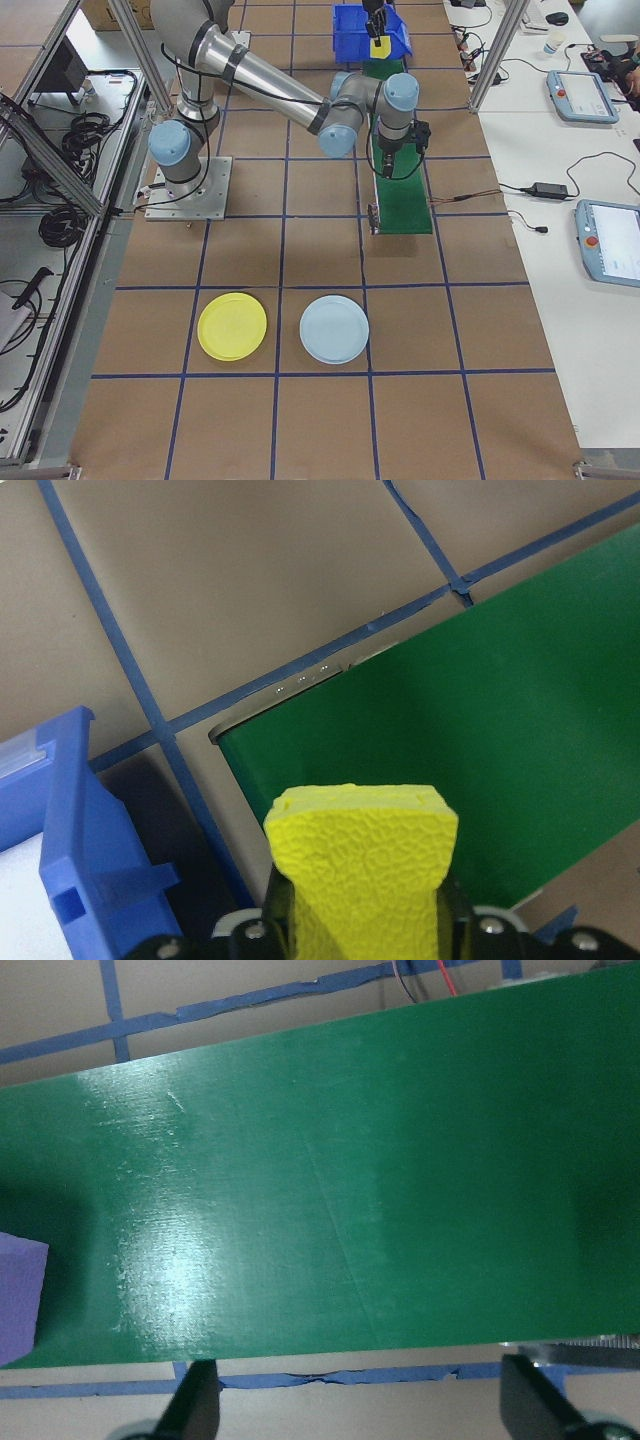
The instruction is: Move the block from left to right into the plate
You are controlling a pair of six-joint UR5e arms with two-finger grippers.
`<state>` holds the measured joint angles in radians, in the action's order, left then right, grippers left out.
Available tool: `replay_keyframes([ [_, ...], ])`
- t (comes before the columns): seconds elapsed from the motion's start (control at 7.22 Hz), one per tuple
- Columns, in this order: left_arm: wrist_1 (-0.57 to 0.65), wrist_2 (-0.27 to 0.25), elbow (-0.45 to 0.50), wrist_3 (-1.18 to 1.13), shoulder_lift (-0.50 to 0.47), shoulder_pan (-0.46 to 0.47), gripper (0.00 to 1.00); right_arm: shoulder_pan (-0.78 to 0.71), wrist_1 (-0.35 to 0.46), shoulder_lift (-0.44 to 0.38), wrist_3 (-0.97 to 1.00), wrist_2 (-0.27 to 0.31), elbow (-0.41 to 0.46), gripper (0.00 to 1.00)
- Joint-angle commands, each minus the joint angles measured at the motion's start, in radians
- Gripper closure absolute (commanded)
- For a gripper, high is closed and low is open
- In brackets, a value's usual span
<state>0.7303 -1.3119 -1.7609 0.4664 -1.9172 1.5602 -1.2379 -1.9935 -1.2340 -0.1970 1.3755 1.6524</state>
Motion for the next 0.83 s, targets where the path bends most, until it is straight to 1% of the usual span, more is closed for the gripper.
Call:
replay_keyframes([
  [0.0,0.0,-0.001,0.0,0.0,-0.006,0.017,0.64,0.0,-0.024,0.01,0.034,-0.044,0.001,0.01],
  [0.14,0.0,-0.001,-0.002,0.003,-0.011,0.02,0.48,-0.006,-0.025,0.007,0.057,-0.047,0.001,0.0],
  [0.28,-0.002,-0.003,-0.002,0.003,-0.028,0.024,0.19,-0.014,-0.025,0.007,0.06,-0.049,-0.002,0.0],
  [0.42,-0.002,-0.003,-0.002,0.003,-0.034,0.034,0.01,-0.023,-0.027,0.007,0.095,-0.047,-0.003,0.0],
  [0.69,-0.005,-0.024,0.017,0.011,0.007,0.035,0.0,-0.093,-0.027,0.011,0.192,-0.024,-0.043,0.0],
])
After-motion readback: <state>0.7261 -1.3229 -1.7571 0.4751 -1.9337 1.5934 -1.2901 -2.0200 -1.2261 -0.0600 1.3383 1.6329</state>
